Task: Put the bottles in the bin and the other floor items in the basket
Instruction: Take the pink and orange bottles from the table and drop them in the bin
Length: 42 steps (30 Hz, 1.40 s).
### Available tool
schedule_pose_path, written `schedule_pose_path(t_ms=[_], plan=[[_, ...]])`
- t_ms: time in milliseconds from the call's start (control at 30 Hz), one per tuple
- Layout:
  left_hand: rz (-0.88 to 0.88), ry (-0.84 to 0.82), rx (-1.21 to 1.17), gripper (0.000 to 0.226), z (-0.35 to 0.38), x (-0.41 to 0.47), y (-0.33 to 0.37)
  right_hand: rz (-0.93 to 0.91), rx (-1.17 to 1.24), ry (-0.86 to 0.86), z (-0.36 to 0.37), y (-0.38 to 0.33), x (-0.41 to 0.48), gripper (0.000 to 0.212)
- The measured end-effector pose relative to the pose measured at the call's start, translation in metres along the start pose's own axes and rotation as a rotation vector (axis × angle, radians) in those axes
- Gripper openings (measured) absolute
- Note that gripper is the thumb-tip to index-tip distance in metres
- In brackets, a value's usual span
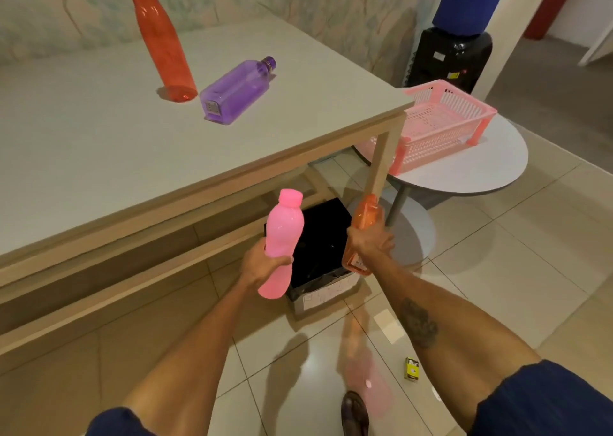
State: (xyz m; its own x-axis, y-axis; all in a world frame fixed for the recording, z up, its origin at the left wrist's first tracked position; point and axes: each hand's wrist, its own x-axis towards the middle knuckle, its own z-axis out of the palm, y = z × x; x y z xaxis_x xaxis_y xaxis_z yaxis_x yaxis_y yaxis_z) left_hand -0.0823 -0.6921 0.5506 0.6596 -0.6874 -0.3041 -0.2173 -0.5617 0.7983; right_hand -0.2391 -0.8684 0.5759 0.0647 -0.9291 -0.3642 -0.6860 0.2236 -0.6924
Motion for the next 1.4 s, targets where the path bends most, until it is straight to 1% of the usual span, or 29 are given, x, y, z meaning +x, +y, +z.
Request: schedule_pose_path(t_ms=[133,200,300,367,600,767,867,933,1000,1100,1200,1300,1400], plan=[[-0.140,0.051,-0.028,0.066,0.033,0.038,-0.021,-0.001,-0.180,-0.213,0.023,0.026,0.055,0.082],[-0.184,0.061,-0.051,0.065,0.047,0.054,-0.033,-0.030,-0.291,-0.279,0.036,0.034,0.080,0.079],[-0.217,0.068,-0.093,0.064,0.067,0.077,-0.054,-0.088,-0.477,-0.322,0.060,0.046,0.113,0.078],[-0.236,0.073,-0.116,0.065,0.078,0.091,-0.069,-0.131,-0.551,-0.352,0.079,0.055,0.132,0.079],[-0.270,0.123,-0.177,0.064,0.106,0.149,-0.119,-0.231,-0.652,-0.427,0.148,0.084,0.198,0.073],[-0.299,0.136,-0.210,0.058,0.112,0.182,-0.144,-0.316,-0.745,-0.425,0.181,0.102,0.222,0.072],[-0.310,0.105,-0.216,0.056,0.107,0.197,-0.155,-0.336,-0.787,-0.447,0.196,0.107,0.227,0.073],[-0.310,0.066,-0.212,0.062,0.102,0.208,-0.162,-0.335,-0.811,-0.442,0.209,0.105,0.230,0.072],[-0.324,0.044,-0.216,0.066,0.096,0.221,-0.169,-0.373,-0.834,-0.423,0.224,0.101,0.235,0.072],[-0.318,0.049,-0.203,0.068,0.089,0.241,-0.180,-0.452,-0.896,-0.396,0.246,0.095,0.246,0.069],[-0.274,0.056,-0.210,0.077,0.087,0.257,-0.194,-0.496,-0.976,-0.355,0.266,0.092,0.261,0.064],[-0.228,0.059,-0.230,0.080,0.087,0.267,-0.208,-0.470,-0.981,-0.323,0.284,0.097,0.276,0.062],[-0.189,0.070,-0.271,0.078,0.092,0.278,-0.223,-0.386,-0.901,-0.337,0.303,0.112,0.293,0.066]])
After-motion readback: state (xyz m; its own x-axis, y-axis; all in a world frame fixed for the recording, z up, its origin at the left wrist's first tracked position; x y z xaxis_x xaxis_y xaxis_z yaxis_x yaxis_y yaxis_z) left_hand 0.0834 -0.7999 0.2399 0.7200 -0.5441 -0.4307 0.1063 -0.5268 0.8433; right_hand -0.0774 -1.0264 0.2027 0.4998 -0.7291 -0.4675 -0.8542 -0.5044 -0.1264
